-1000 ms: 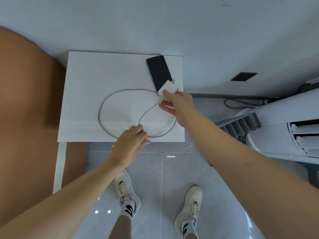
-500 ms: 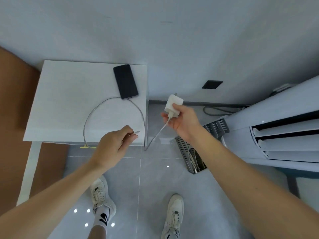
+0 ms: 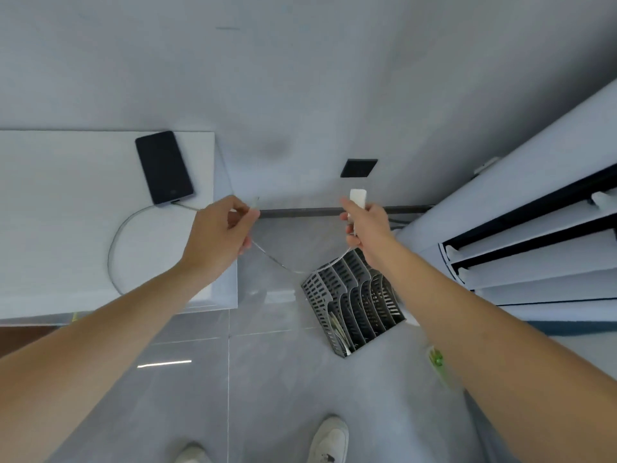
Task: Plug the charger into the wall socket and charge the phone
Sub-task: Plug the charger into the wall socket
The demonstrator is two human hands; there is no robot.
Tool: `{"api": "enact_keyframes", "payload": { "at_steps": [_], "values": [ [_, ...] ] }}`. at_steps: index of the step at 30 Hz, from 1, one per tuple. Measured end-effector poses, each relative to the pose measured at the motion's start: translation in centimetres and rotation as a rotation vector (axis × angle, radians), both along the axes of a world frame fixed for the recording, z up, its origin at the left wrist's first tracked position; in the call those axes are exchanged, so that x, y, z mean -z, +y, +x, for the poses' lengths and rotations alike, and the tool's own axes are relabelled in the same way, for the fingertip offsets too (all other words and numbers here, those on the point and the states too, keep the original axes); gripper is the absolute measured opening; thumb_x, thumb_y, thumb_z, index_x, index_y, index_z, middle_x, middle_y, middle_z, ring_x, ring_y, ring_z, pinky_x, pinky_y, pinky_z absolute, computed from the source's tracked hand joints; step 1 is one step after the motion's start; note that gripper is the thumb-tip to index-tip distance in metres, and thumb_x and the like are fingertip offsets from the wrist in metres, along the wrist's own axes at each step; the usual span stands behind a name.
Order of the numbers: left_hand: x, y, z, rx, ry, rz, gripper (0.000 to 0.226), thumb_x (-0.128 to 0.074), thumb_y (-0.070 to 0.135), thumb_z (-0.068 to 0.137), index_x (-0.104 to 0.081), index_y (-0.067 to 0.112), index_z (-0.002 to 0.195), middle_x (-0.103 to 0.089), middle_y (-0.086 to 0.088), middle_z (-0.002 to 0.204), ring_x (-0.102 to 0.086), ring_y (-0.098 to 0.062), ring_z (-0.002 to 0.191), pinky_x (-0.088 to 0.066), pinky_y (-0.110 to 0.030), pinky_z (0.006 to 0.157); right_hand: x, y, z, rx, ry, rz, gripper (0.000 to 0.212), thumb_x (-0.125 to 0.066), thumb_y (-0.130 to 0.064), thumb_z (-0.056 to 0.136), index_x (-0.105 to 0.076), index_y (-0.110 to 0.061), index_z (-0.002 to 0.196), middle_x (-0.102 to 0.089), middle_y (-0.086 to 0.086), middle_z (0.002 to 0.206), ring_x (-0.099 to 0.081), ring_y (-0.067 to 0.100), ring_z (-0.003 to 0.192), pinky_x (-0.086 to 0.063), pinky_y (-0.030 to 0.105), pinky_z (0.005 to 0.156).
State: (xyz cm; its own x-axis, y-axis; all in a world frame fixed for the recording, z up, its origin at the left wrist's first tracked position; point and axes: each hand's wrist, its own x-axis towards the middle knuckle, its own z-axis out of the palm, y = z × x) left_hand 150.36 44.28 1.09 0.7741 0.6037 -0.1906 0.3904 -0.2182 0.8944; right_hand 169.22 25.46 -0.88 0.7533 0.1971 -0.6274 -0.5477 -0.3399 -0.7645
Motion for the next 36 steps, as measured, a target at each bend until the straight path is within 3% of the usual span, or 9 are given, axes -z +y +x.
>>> {"api": "enact_keyframes", "payload": {
  "at_steps": [5,10,13,19,22,28,32,36],
  "values": [
    [2.1,1.6,5.5,0.027,-0.045,0.034,0.025,-0.067,0.033,0.097,-0.065,0.013,0.082,-0.072,-0.005,0.054,-0.059,-0.012,0.038,-0.043,-0.015,0.041,4.7,0.3,4.4,0.056,-0.114,-0.171,0.026,-0.064,-0.040,0.099,-0.059,-0.015,0.093,-0.064,0.005,0.080,-0.055,0.014,0.060,-0.041,0.017,0.037],
    [5.8,3.1,10.4,0.072,-0.020,0.059,0.024,-0.068,0.034,0.095,-0.066,0.014,0.082,-0.074,-0.007,0.057,-0.058,-0.015,0.040,-0.043,-0.019,0.040,9.8,1.2,8.9,-0.055,-0.235,-0.280,0.036,-0.061,-0.034,0.102,-0.061,-0.002,0.119,-0.071,0.015,0.094,-0.064,0.022,0.066,-0.060,0.040,0.069],
    [8.0,4.0,12.3,0.085,-0.030,0.033,0.025,-0.069,0.034,0.095,-0.066,0.011,0.085,-0.076,-0.009,0.062,-0.060,-0.016,0.044,-0.047,-0.025,0.045,13.3,2.1,11.0,-0.108,-0.316,-0.313,0.037,-0.061,-0.025,0.100,-0.063,0.003,0.124,-0.073,0.021,0.098,-0.068,0.030,0.076,-0.063,0.049,0.086],
    [10.6,5.9,13.1,0.066,-0.140,0.069,0.025,-0.070,0.035,0.096,-0.066,0.011,0.087,-0.077,-0.010,0.066,-0.061,-0.012,0.046,-0.049,-0.025,0.046,17.9,3.9,14.6,-0.105,-0.398,-0.274,0.041,-0.064,-0.017,0.099,-0.055,0.001,0.135,-0.072,0.027,0.124,-0.069,0.028,0.076,-0.060,0.040,0.076],
    [10.5,6.2,13.1,0.024,-0.228,0.098,0.025,-0.072,0.034,0.094,-0.067,0.011,0.085,-0.076,-0.007,0.064,-0.062,-0.011,0.046,-0.048,-0.023,0.045,19.1,4.5,15.3,-0.116,-0.406,-0.269,0.043,-0.065,-0.017,0.099,-0.053,-0.001,0.137,-0.071,0.026,0.125,-0.069,0.027,0.077,-0.058,0.034,0.072],
    [10.1,7.0,12.8,-0.024,-0.301,0.131,0.023,-0.075,0.033,0.092,-0.070,0.012,0.084,-0.076,-0.005,0.062,-0.062,-0.010,0.045,-0.047,-0.018,0.041,19.9,5.3,16.2,-0.048,-0.486,-0.278,0.021,-0.066,-0.016,0.095,-0.058,-0.005,0.110,-0.075,0.026,0.117,-0.073,0.032,0.082,-0.066,0.051,0.089],
    [10.0,7.0,12.5,-0.038,-0.291,0.144,0.024,-0.075,0.033,0.092,-0.071,0.011,0.085,-0.076,-0.006,0.063,-0.063,-0.010,0.045,-0.048,-0.021,0.044,19.8,5.2,16.1,-0.035,-0.503,-0.294,0.041,-0.069,-0.019,0.093,-0.060,0.000,0.128,-0.072,0.025,0.124,-0.074,0.041,0.112,-0.063,0.055,0.097],
    [10.1,6.7,12.6,-0.045,-0.264,0.159,0.025,-0.075,0.034,0.092,-0.073,0.010,0.088,-0.077,-0.005,0.063,-0.063,-0.012,0.047,-0.048,-0.027,0.050,19.9,5.1,16.4,-0.040,-0.496,-0.267,0.045,-0.070,-0.020,0.092,-0.060,0.000,0.131,-0.072,0.025,0.124,-0.073,0.041,0.114,-0.063,0.055,0.096]
  ]
}}
